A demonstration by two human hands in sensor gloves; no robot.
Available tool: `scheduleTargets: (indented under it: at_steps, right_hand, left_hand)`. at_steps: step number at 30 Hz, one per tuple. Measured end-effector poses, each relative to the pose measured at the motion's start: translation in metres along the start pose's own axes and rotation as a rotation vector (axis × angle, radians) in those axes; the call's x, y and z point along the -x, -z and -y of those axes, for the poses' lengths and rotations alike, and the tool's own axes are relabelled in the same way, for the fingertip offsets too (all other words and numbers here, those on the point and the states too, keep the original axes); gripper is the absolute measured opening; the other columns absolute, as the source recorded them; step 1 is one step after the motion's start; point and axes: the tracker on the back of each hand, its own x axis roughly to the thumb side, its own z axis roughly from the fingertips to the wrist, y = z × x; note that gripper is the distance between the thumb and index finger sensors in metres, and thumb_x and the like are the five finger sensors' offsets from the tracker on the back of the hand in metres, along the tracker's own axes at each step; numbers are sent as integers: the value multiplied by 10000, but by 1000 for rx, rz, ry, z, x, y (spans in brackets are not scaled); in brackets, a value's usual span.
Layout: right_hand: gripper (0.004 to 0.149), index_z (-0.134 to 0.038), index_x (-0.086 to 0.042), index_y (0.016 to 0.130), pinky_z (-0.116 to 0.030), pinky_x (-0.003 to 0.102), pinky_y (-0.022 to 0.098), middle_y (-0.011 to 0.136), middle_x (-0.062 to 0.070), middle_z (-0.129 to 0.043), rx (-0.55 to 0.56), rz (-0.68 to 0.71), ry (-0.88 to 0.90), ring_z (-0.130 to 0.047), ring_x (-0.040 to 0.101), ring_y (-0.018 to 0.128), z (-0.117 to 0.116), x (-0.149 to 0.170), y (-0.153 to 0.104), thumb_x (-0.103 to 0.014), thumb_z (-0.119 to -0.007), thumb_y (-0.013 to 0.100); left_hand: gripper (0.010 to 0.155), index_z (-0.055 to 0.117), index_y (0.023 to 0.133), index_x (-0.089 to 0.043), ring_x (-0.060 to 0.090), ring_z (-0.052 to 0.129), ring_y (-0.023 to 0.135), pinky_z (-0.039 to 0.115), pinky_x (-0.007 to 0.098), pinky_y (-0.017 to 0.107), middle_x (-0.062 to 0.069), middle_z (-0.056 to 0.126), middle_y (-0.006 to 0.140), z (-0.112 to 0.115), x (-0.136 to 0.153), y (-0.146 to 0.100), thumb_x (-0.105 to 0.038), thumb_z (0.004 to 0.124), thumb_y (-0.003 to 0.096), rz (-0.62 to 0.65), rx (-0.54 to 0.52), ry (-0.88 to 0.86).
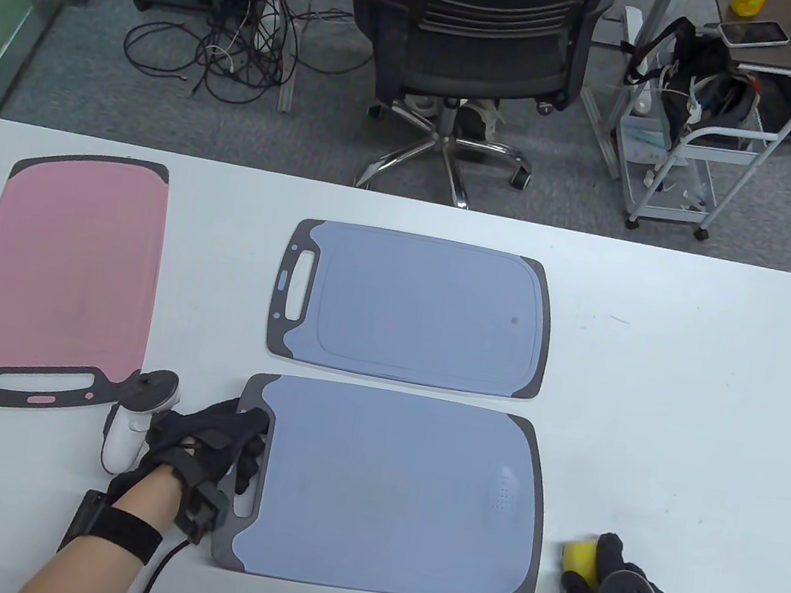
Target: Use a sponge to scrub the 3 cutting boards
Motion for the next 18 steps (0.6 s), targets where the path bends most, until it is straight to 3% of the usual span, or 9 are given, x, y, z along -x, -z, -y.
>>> scheduleTargets:
  at_steps: [3,5,7,8,9,11,13,16,18]
  right_hand:
    - [765,-667,-146,1028,-841,393,384,656,52,-901,9,-14,9,-945,142,404,2,4,0,-609,-765,427]
    - [764,-665,-148,1029,-842,391,384,658,50,-900,10,-18,20,-945,139,406,3,5,0,-611,-761,428]
    - [764,-664,-146,1029,-842,391,384,659,50,-899,17,-23,49,-945,140,406,3,6,0,-610,-760,430]
    - [765,-666,-144,1029,-842,392,384,658,51,-900,24,-23,64,-945,140,405,4,6,0,-609,-761,430]
    - [764,-665,-145,1029,-842,392,384,659,51,-900,27,-23,70,-945,140,405,5,6,0,-610,-760,430]
    - [764,-665,-144,1029,-842,392,384,658,49,-900,34,-24,74,-946,140,405,6,7,0,-610,-758,430]
    - [763,-664,-145,1029,-842,392,385,659,52,-900,39,-29,85,-946,141,406,7,9,0,-610,-757,432]
    - [765,-662,-141,1031,-841,393,386,661,54,-899,40,-38,110,-945,142,408,8,11,-1,-609,-756,433]
    - [763,-664,-141,1030,-841,394,386,661,53,-899,63,-43,112,-946,142,409,10,13,-2,-608,-756,434]
  left_hand:
    - [476,695,939,-143,53,1068,363,1004,303,292,-40,953,630,0,-39,-17,-488,729,612,250,-30,177]
    - [482,679,953,-169,53,1053,389,992,302,323,-50,942,654,3,-66,-36,-498,719,604,501,-81,307]
    - [481,683,961,-188,80,1043,419,976,330,350,-39,936,677,8,-86,-61,-489,740,590,793,-177,400]
    - [479,694,954,-212,95,1047,429,976,348,361,-40,941,681,12,-95,-78,-484,752,564,929,-288,501]
    - [469,696,949,-254,121,1043,485,970,378,416,-48,936,710,15,-100,-86,-480,763,545,993,-303,574]
    - [435,752,921,-312,199,1035,677,917,487,577,-42,936,797,20,-107,-100,-448,830,516,1000,-235,740]
    - [415,800,875,-303,221,1035,743,883,523,620,-41,952,804,23,-100,-101,-425,867,484,940,-149,911]
    - [412,821,844,-277,259,981,828,772,569,688,-24,956,799,20,-87,-95,-377,909,454,873,-109,944]
    - [425,807,838,-280,256,943,884,714,566,713,-36,935,818,23,-77,-91,-353,929,438,842,-111,1090]
